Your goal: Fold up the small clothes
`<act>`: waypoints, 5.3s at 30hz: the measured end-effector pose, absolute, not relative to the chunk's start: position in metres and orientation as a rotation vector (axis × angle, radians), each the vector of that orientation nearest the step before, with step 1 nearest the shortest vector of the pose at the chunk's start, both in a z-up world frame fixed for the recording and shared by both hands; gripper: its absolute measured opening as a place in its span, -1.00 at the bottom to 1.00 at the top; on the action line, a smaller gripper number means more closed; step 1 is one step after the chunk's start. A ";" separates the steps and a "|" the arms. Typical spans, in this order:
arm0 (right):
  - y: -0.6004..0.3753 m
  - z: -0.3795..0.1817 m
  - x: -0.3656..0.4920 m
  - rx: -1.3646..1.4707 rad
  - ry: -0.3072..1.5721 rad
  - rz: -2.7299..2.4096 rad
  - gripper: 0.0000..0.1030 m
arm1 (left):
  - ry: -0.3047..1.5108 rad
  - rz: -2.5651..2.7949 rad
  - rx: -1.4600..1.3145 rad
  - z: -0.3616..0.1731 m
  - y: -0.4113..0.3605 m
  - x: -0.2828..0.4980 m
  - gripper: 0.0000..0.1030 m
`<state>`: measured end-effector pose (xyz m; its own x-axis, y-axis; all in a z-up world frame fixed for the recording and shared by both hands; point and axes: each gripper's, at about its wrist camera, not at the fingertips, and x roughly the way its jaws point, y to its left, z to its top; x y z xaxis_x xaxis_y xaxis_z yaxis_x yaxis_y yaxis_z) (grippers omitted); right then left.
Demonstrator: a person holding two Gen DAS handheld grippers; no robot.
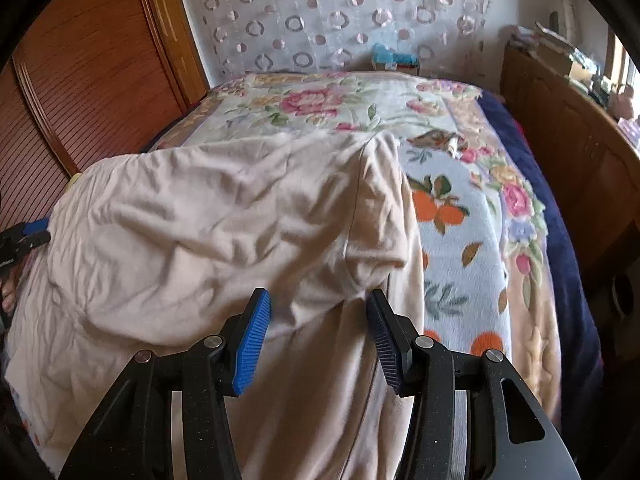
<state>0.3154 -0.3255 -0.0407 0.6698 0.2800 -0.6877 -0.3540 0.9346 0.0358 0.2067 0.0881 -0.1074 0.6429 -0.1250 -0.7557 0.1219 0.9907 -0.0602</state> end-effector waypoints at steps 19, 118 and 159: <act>-0.313 -0.061 0.313 -0.169 0.716 0.342 0.13 | 0.888 -0.161 -0.045 -0.102 0.072 0.202 0.25; -0.363 -0.044 0.086 -0.232 0.588 0.307 -0.01 | 0.761 -0.037 -0.035 -0.107 0.093 0.019 0.10; -0.281 -0.119 0.131 -0.243 0.620 0.415 0.27 | 0.813 -0.024 -0.024 -0.138 0.086 0.004 -0.12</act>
